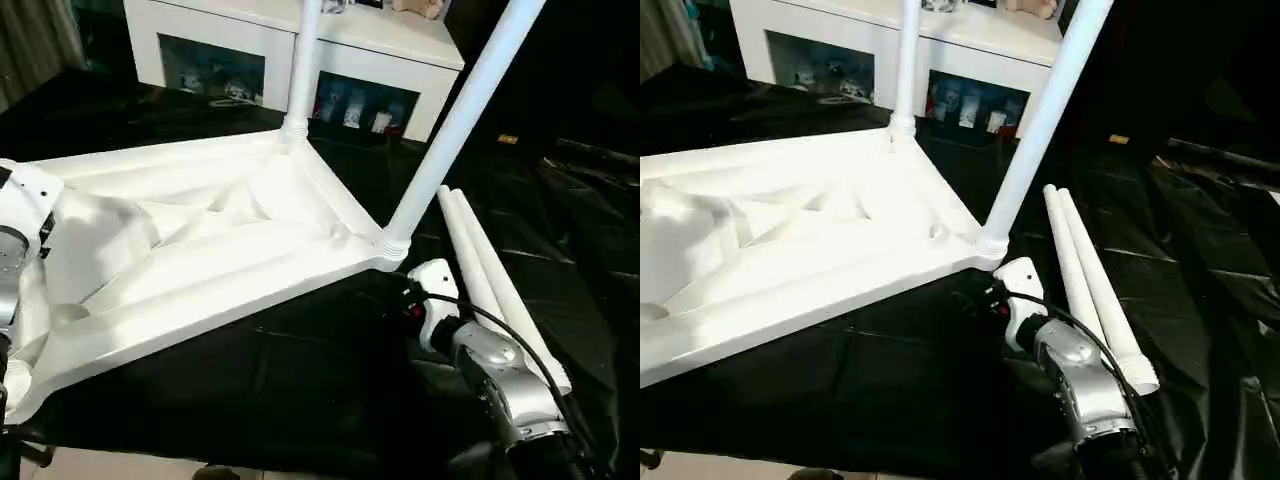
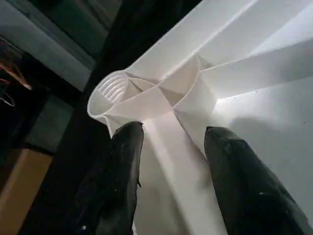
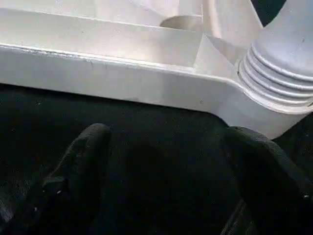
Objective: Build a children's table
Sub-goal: Rotate table base
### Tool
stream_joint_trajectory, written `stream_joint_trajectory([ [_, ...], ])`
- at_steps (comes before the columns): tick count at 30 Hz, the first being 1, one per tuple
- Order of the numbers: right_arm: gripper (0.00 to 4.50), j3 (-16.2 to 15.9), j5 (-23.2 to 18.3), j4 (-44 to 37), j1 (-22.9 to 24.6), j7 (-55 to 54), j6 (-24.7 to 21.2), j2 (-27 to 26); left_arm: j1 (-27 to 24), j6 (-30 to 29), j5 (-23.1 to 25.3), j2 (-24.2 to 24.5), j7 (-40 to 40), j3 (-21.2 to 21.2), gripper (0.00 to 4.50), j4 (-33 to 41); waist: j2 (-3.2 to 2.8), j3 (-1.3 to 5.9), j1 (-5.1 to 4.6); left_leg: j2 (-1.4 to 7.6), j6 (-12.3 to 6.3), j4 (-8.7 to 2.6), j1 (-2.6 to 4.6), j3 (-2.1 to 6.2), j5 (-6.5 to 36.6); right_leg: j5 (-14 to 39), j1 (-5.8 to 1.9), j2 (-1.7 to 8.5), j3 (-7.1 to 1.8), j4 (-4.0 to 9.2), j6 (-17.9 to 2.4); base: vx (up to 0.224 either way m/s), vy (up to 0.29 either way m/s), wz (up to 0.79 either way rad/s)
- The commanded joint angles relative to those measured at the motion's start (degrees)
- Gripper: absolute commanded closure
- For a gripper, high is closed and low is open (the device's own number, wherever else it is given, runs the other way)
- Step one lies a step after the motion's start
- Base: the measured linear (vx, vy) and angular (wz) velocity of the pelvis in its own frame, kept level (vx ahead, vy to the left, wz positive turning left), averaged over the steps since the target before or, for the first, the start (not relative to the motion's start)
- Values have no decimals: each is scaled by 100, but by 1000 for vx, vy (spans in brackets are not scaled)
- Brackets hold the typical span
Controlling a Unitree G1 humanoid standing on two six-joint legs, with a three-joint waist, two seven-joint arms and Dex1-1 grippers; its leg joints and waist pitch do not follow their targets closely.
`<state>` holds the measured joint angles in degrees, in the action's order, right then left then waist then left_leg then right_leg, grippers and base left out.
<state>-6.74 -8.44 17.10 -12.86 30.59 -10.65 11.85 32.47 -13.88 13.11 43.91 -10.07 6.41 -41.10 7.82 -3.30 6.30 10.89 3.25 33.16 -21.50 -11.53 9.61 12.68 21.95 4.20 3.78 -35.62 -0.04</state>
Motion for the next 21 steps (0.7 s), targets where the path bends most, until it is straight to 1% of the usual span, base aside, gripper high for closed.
stream_joint_trajectory([
  [1,63,94,61,98,16,-20,-11,96,28,37,-58,-9,160,138,220,-68,-173,320,23,319,248,-441,190,190,1302,233,-136,475,-310,349,-1046,0,0,0],
  [3,63,99,84,113,12,-13,-6,113,97,40,-134,31,231,274,220,-126,-170,316,22,319,269,-443,198,192,1384,355,-126,480,-311,356,-1053,0,0,0],
  [7,63,72,93,132,6,-12,4,143,134,120,-81,132,321,267,220,-311,-168,317,32,316,294,-447,212,198,1439,395,-115,465,-310,361,-992,0,0,0],
  [8,63,69,89,132,3,-10,3,144,140,158,-73,160,333,259,220,-379,-157,317,32,321,312,-450,217,200,1453,373,-111,466,-307,360,-990,0,0,0],
  [11,63,72,90,134,-11,0,-1,128,149,246,-71,218,323,190,220,-523,-156,319,52,320,338,-451,227,199,1477,330,-106,463,-305,354,-984,0,0,0],
  [13,63,67,96,170,-30,3,6,114,126,184,-45,226,-54,29,220,-590,-153,323,63,325,359,-451,231,199,1490,336,-106,474,-304,350,-994,0,0,0],
  [14,63,67,96,170,-30,3,6,114,126,184,-45,226,-54,29,220,-590,-152,320,68,323,363,-450,232,198,1476,332,-103,479,-306,354,-998,0,0,0],
  [15,63,57,110,241,-54,-1,35,101,-2,169,-2,176,-557,-216,220,-554,-153,318,76,325,374,-453,231,196,1472,357,-101,480,-307,357,-996,0,0,0],
  [16,63,54,116,274,-68,-2,48,96,-46,168,9,151,-720,-299,220,-533,-156,314,78,323,382,-455,235,195,1482,388,-95,482,-309,361,-995,0,0,0],
  [18,63,44,134,367,-114,-12,92,82,-128,197,-38,74,-1035,-437,220,-397,-157,296,88,328,431,-470,238,197,1652,606,-90,494,-315,382,-997,0,0,0],
  [19,63,44,134,367,-114,-12,92,82,-128,197,-38,74,-1035,-437,220,-397,-155,300,97,332,442,-472,245,198,1703,665,-90,497,-313,385,-997,0,0,0],
  [20,63,38,159,526,-196,-35,153,56,-168,176,-29,63,-1343,-617,220,-259,-153,300,115,331,441,-468,249,198,1757,740,-84,506,-320,393,-995,0,0,0],
  [21,63,35,176,592,-235,-48,179,47,-191,125,-17,70,-1471,-694,220,-182,-165,302,130,336,448,-471,252,202,1768,775,-82,521,-322,397,-997,0,0,0],
])
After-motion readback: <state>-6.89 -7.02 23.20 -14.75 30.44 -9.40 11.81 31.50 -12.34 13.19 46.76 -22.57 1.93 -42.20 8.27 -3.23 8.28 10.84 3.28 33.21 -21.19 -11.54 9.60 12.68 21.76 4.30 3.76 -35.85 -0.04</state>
